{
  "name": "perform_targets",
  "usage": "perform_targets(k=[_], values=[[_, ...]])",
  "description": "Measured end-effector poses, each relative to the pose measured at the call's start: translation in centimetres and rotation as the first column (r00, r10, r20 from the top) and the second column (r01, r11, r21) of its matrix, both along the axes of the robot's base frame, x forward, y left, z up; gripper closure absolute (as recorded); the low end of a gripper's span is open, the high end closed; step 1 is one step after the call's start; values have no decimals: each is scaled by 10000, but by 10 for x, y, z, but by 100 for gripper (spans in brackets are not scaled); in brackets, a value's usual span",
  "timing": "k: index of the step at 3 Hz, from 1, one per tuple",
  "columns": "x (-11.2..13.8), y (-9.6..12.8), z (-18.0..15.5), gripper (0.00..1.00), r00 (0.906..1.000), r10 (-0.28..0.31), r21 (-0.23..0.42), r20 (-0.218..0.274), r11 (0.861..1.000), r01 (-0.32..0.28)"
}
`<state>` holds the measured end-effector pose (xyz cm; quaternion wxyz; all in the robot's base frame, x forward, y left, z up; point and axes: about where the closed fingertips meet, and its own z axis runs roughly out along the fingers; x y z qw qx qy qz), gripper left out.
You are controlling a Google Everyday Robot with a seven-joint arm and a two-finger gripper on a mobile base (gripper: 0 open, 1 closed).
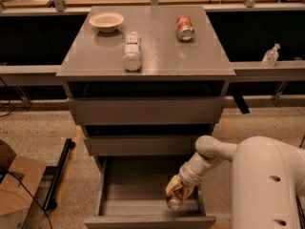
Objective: Pick orange can from bottom drawer and place on counter
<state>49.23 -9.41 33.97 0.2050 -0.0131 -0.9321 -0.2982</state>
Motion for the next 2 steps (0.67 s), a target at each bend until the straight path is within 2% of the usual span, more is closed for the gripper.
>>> perform_targets(k=[1,2], values=[[-27,-24,22,100,9980,-553,-579,-294,9969,535],[-27,-53,72,100,9980,-584,-1499,229,9868,612]])
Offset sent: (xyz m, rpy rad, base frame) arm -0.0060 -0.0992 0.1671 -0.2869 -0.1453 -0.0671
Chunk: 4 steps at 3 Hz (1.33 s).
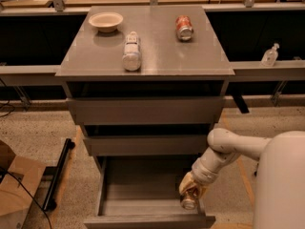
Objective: Pick orange can from bottom drawer and place on counter
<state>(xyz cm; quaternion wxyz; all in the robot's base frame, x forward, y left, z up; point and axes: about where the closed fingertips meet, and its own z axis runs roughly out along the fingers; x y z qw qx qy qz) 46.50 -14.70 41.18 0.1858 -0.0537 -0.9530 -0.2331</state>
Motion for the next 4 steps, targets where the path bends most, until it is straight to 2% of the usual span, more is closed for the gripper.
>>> perform_targets(k=[1,2,3,4], values=[[35,-34,70,100,9933,355,-1070,1099,9940,-237],[39,-36,82,100,9909,374,-1141,1292,9932,-226],[43,-33,81,100,9920,388,-1299,1204,9913,-230],[30,-45,104,100,9848,276,-1544,1713,9880,-8]])
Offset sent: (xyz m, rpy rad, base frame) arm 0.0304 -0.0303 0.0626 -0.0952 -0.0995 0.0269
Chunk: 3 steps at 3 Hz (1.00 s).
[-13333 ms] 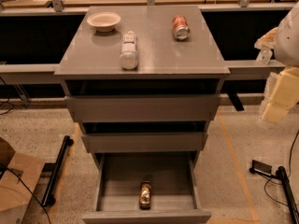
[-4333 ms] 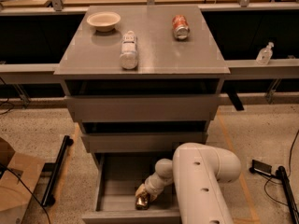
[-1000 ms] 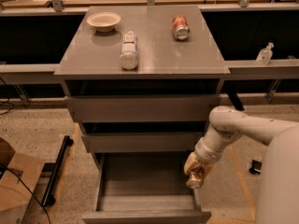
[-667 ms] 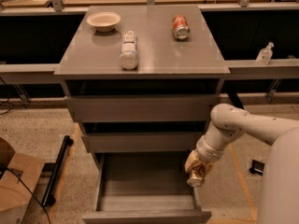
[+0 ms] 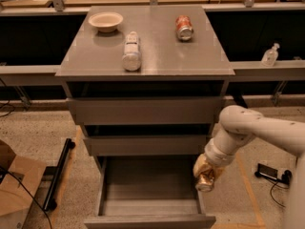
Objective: Pick orange can from bottom drawer and place on counter
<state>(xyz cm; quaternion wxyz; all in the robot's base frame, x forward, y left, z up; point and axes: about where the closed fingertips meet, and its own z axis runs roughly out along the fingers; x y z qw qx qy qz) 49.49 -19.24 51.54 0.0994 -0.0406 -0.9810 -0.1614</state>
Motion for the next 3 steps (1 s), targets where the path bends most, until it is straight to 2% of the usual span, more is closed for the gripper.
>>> perform_targets(k=[1,2,3], values=[[-38,-25,60,100,9934,-262,-317,1116,9991,299],[-65,-43,134,100,9731,-339,-516,2281,9976,469],[-67,-49,182,100,9485,-300,-843,3153,9947,594]])
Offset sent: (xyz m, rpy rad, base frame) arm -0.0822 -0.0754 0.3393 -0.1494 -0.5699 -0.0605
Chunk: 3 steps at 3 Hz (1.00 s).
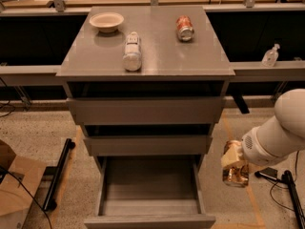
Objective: Pick orange can from bottom drawer and place on counter
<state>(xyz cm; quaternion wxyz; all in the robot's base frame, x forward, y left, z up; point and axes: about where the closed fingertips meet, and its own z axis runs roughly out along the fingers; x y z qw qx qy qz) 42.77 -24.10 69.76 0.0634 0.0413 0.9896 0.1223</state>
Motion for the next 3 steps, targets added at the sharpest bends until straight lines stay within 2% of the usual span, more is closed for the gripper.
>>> perform_targets(k=[1,2,3], values=[[0,1,-1,100,10000,11,3,-13,10000,-11],[15,-3,8,100,9996,-224,234,199,9995,219],[44,-11,42,100,9957,-340,212,863,9993,323]])
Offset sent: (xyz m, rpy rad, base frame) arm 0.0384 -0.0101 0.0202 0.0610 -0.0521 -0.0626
